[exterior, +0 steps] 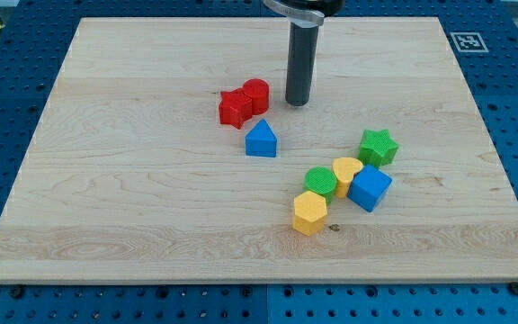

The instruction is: Place green star on top of blue cube

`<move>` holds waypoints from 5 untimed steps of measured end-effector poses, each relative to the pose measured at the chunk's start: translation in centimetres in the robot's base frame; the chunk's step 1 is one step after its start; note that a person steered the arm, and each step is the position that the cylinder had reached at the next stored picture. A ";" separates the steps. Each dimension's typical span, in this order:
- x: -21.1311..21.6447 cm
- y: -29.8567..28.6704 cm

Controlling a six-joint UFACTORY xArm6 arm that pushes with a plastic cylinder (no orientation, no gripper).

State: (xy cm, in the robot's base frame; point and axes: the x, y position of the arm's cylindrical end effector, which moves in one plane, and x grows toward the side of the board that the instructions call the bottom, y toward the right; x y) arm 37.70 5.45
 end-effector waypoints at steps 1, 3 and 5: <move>0.1 5.2; 4.7 11.4; 6.0 9.8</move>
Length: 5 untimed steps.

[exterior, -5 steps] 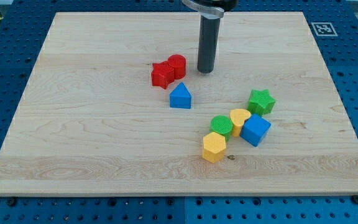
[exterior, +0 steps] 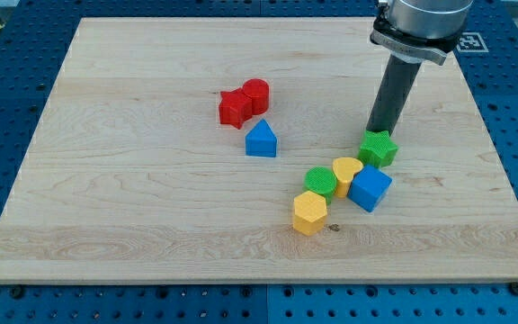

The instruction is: Place green star on top of blue cube

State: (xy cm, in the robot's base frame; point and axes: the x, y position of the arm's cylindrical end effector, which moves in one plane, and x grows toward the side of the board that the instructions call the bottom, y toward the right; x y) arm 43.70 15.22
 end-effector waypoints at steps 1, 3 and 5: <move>0.0 0.0; 0.7 -1.2; 2.3 -3.4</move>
